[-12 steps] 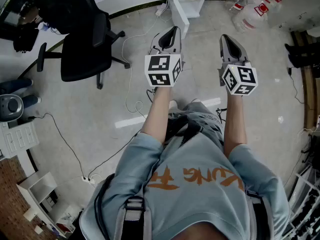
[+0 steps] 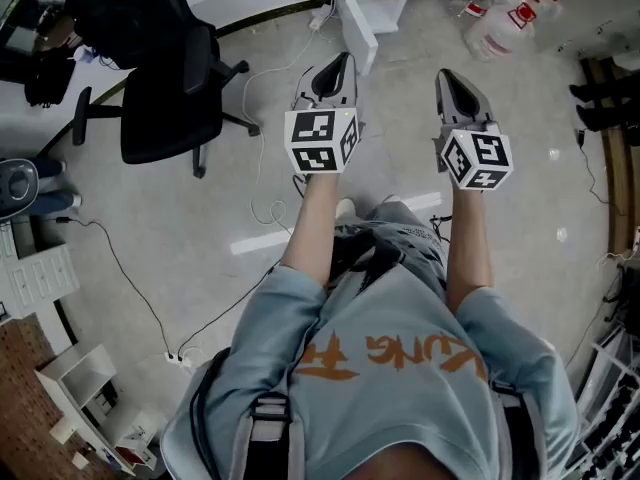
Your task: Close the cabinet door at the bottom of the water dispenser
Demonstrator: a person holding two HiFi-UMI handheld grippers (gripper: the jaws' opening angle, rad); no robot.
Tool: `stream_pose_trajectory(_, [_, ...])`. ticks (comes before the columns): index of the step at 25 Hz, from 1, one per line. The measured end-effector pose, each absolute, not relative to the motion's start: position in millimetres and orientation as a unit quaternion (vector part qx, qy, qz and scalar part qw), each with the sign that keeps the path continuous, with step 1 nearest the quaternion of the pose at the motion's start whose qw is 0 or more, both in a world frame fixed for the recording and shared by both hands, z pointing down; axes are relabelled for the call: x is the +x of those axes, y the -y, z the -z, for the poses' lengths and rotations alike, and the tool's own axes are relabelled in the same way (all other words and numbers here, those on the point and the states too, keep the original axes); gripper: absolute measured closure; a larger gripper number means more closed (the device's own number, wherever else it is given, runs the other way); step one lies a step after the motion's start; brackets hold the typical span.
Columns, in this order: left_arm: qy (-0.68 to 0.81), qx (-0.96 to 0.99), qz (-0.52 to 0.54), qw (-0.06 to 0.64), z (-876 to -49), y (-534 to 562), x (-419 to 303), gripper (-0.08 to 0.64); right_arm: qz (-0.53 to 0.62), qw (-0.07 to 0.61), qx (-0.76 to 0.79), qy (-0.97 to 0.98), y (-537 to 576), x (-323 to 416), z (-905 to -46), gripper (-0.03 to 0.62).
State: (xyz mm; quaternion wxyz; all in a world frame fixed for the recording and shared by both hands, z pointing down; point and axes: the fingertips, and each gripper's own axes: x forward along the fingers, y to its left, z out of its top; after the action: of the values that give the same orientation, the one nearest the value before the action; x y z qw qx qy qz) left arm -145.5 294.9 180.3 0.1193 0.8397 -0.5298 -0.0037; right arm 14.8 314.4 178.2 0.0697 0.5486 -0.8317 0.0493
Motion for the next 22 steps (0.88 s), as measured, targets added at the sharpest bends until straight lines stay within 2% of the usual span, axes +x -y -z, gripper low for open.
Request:
stream_pose_trajectory(4, [0.531,0.839,0.006,0.116,-180,-290,-150,0.540,-0.046,0.046,0.574,0.816,-306,22,-172,0.563])
stream_pose_trajectory(22, [0.520,0.846,0.012,0.123,-182,-240,-137,0.540,-0.026,0.069,0.577,0.813,-265,39,-154,0.563])
